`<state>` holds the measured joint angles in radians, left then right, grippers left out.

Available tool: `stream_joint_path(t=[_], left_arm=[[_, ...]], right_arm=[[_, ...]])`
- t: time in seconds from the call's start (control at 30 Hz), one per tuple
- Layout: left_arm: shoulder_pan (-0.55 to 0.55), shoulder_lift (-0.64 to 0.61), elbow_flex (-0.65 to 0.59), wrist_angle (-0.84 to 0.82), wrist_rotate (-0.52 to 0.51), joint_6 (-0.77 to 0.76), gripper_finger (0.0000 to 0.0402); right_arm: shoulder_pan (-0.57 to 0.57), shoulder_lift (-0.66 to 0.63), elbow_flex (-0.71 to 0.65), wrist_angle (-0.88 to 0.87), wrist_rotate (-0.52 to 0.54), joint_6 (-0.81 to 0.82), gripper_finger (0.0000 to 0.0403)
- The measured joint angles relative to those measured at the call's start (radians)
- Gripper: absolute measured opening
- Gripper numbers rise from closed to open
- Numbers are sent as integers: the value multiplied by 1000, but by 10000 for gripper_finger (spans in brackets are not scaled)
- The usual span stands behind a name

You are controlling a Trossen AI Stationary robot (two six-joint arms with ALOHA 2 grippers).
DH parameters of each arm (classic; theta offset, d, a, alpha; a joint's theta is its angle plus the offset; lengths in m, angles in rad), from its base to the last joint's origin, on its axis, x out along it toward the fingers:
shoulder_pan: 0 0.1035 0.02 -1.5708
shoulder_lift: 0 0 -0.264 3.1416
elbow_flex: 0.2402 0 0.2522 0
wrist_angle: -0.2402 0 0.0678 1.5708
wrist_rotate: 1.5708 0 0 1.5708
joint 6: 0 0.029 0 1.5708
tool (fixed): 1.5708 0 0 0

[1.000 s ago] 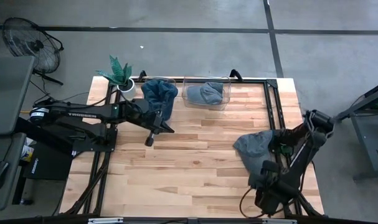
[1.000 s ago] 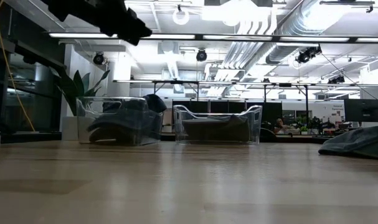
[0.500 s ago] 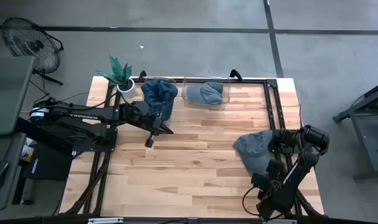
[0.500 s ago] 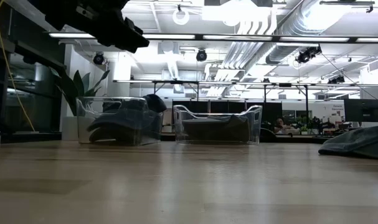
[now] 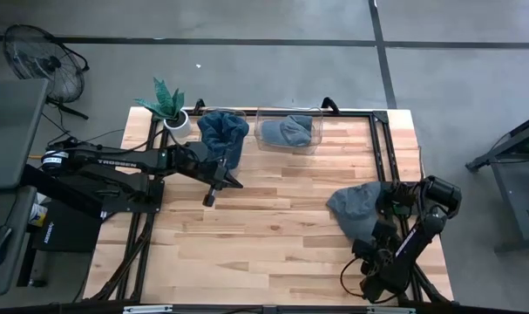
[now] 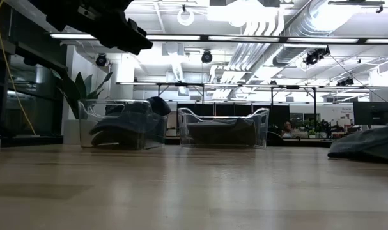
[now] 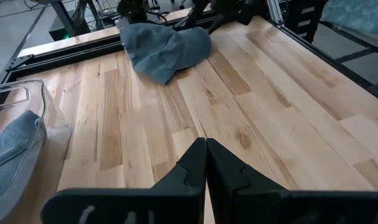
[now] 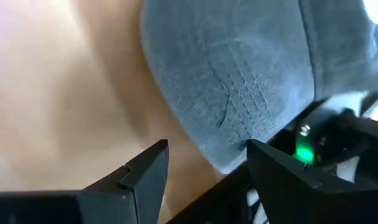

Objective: Pick & Place hat
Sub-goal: Put the gray cap into the right transparent bin

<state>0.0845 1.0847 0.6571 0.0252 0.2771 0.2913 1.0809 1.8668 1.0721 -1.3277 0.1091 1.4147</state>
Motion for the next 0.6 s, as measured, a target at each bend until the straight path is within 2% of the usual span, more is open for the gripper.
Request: stream_joint_path(t=[0.33,0.6], left_arm=[[0,0,0,-5,-2,-7,0],[0,0,0,-5,-2,-7,0]], right_arm=[[0,0,-74,-3,-7,51,213],[-1,0,-60,-71,-16,51,197]])
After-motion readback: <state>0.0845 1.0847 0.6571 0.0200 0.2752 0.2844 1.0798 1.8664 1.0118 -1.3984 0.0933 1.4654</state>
